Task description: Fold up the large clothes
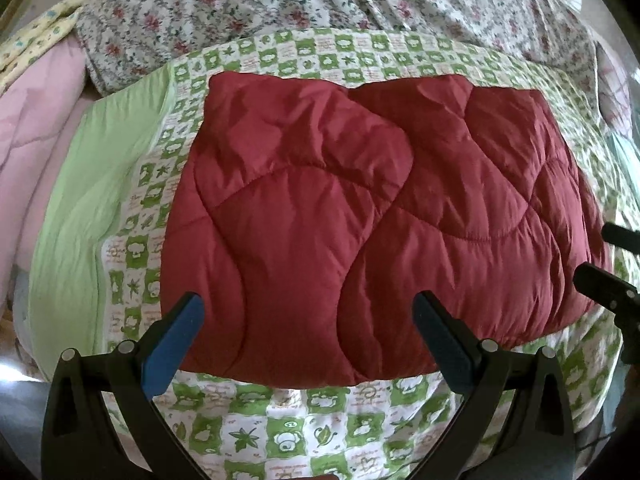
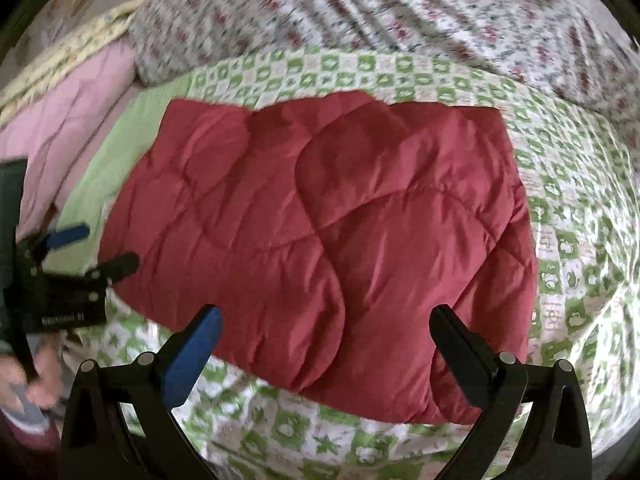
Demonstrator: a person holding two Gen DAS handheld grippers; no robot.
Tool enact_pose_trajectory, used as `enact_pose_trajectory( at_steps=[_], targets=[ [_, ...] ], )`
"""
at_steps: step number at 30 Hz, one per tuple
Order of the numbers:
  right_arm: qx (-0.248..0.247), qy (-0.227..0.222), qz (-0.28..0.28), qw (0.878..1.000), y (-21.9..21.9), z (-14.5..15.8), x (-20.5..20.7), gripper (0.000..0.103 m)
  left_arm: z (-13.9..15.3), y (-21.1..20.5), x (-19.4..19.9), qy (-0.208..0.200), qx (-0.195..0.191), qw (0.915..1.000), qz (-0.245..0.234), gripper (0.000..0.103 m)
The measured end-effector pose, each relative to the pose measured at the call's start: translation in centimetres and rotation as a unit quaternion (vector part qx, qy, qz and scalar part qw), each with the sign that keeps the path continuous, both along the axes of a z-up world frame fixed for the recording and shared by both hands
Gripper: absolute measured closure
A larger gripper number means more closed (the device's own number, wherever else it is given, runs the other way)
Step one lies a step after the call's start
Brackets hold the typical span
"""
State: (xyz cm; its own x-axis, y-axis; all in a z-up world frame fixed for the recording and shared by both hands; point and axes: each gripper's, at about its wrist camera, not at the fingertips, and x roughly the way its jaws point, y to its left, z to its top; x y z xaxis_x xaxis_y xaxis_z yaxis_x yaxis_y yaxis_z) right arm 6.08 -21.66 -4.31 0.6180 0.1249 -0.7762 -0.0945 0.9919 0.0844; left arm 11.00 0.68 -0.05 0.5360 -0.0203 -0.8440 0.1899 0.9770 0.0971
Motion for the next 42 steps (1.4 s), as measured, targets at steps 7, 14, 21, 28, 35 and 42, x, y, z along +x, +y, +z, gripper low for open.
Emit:
enact_pose_trajectory(
  at_steps=[7,14,21,28,35,42],
  targets=[
    [0.000,0.013,0.002,1.000,0.6,-1.0,0.1,0.000,-0.1,-0.3,-0.3,0.007,-0.005,1.0000,-0.002,0.000],
    [-0.002,0.011,0.000,1.000,0.7,-1.0,-0.2,0.000,-0.1,-0.3,-0.4,0.007,-0.009,0.9999,0.003,0.000],
    [-0.001,0.009,0.002,1.000,0.6,-0.7,-0.3,0.000,-0.1,-0.4,-0.6,0.006,-0.008,0.9999,0.003,0.000],
    [0.000,0.009,0.004,1.000,0.9,-0.6,-0.3,0.000,0.0,-0.4,-0.6,0.005,-0.009,0.9999,0.001,0.000],
    [-0.001,0.009,0.004,1.000,1.1,-0.5,-0.3,0.000,0.0,-0.4,-0.6,0.006,-0.009,0.9999,0.002,0.000],
    [0.000,0.006,0.004,1.000,1.2,-0.2,-0.3,0.000,-0.1,-0.2,-0.5,0.005,-0.007,1.0000,0.003,0.000]
  ],
)
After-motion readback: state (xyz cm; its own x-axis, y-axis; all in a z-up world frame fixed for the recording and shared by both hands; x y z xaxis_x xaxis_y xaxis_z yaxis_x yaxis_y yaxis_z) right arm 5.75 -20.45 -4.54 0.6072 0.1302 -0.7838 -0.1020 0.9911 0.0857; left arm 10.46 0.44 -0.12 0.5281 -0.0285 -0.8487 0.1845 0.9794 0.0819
